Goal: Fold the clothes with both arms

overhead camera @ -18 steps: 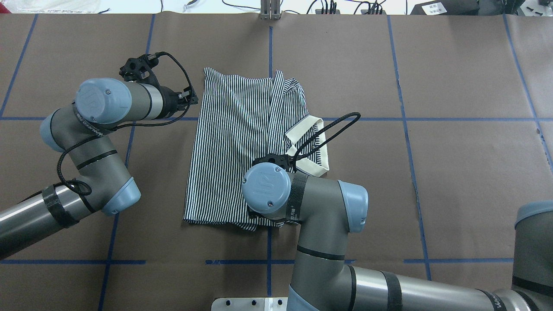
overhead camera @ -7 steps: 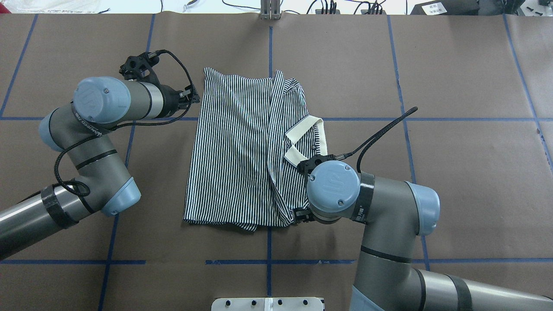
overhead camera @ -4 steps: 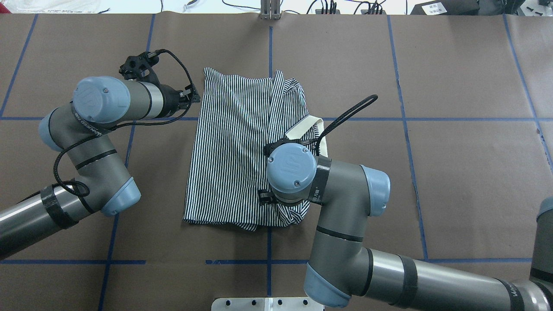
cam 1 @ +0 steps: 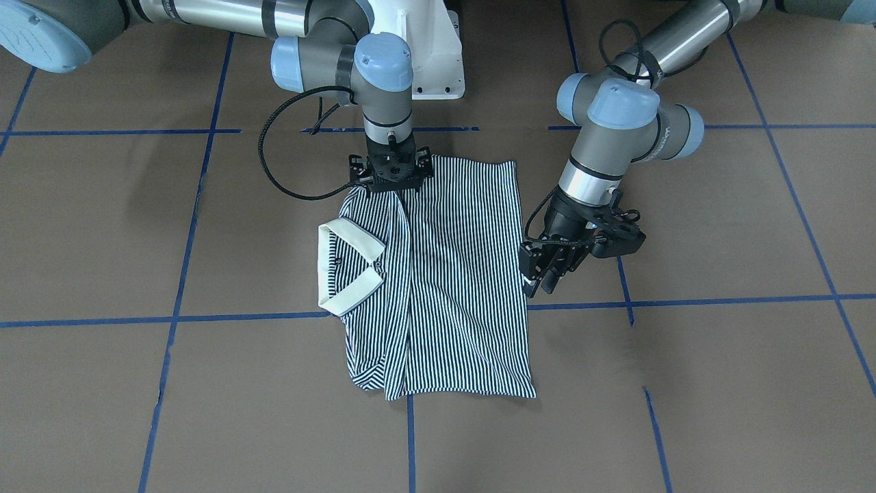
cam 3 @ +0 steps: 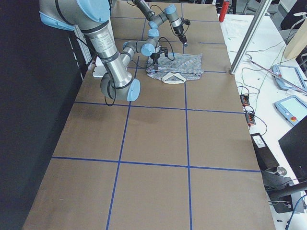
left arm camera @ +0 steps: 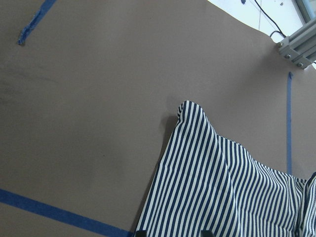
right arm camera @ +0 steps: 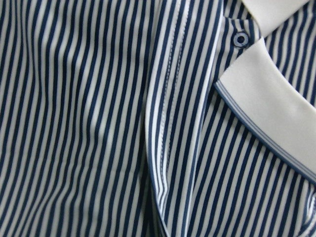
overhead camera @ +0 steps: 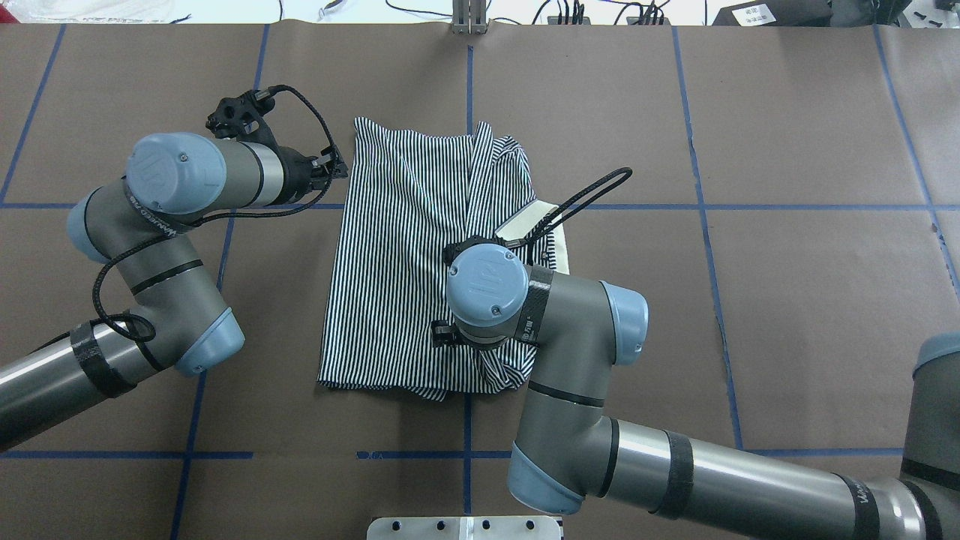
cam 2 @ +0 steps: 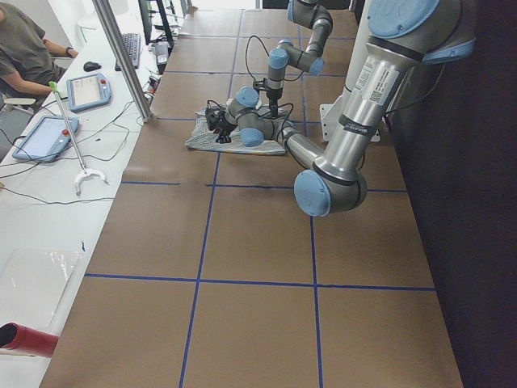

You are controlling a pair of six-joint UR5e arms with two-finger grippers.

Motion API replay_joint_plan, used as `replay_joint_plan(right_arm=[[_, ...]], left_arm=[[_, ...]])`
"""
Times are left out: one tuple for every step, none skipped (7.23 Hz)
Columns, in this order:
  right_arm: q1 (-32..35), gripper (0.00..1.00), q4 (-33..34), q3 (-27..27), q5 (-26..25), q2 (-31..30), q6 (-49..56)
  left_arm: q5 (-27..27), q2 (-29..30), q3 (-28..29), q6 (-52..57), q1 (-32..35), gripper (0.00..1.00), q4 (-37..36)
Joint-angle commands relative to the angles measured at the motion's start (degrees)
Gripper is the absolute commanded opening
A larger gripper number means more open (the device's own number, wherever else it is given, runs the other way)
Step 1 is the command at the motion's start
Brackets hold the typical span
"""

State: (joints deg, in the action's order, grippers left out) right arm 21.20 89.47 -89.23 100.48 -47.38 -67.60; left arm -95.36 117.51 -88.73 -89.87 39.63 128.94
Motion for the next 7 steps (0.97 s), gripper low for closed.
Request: replay_joint_plan(right_arm=[[0.5,1.0,0.6,-0.9,0.5,-1.5,0.5],[0.8,1.0,0.6,-1.6,1.5,-2.7,0.5],[0.8,1.0,0.6,-1.7,1.5,-3.8,0.5],[0.8,1.0,0.6,-2.3,1.5,-4.3,0.5],[0.9,1.0,0.6,-4.4,1.6,-6.4,0.7],[1.4,1.0,0.7,-9.7,1.7,-11.2,1.8],[2.0,1.0,0.7,-13.5,2.4,-15.2,4.7]], left_arm=[[0.0,0.0,-0.2,-0.2,-0.1,0.47,0.0],[0.0,0.0,-0.3,-0.2,-0.1,0.47,0.0],[0.0,0.0,-0.5,-0.2,-0.1,0.47,-0.1],[0.0,0.0,-0.5,-0.2,0.0,0.47,-0.1],[0.0,0.0,-0.9,-0.2,-0.1,0.47,-0.2],[-0.9,0.0,-1.4,-0.2,0.0,0.47,-0.4],[-1.2,0.0,-1.7,-0.2,0.0,0.47,-0.5]])
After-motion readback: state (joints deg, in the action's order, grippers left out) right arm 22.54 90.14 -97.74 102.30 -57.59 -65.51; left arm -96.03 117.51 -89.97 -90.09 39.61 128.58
